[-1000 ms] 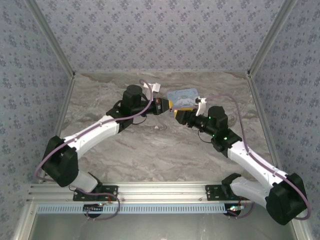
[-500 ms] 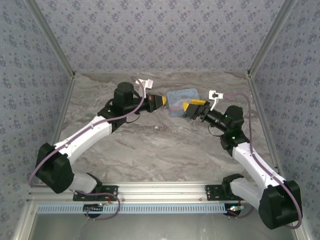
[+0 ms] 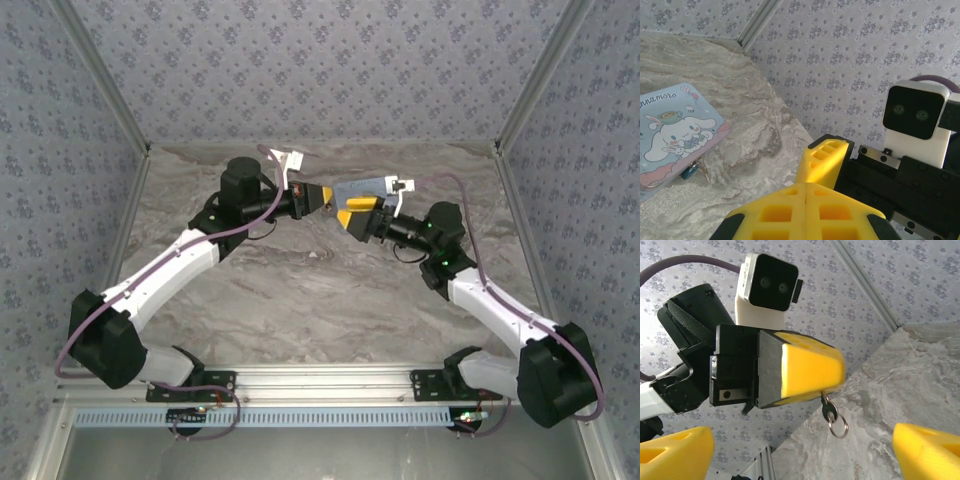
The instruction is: Unlock a padlock with a key
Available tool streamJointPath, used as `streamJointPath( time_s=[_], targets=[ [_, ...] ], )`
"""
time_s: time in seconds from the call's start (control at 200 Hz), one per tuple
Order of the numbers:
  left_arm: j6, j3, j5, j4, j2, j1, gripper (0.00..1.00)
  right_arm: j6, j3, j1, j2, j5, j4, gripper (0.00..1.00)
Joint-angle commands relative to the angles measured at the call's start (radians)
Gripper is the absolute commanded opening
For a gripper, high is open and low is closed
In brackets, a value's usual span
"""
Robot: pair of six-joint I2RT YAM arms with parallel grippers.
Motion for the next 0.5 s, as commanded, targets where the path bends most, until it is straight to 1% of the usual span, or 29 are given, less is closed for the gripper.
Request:
streamJointPath(
  time_s=[0.0,0.09,0.265,0.495],
  targets=[
    [0.016,0.039,0.036,0.009,-0.036,0.003,0.0,-0.005,0.043,0.005,0.032,-0.012,0.079,0.9],
    [0.01,0.037,0.042,0.013,-0.034,0.003,0.0,0.009,0.058,0.01,0.063,-0.027,0.106,0.87],
    [0.002,0.031,0.044,0.024,-0.036,0.003,0.0,0.008,0.08,0.028,0.104,-0.044,0.11,0.75],
    [-0.007,0.027,0.037,0.033,-0.036,0.003,0.0,0.008,0.057,0.038,0.115,-0.032,0.101,0.64]
  ],
)
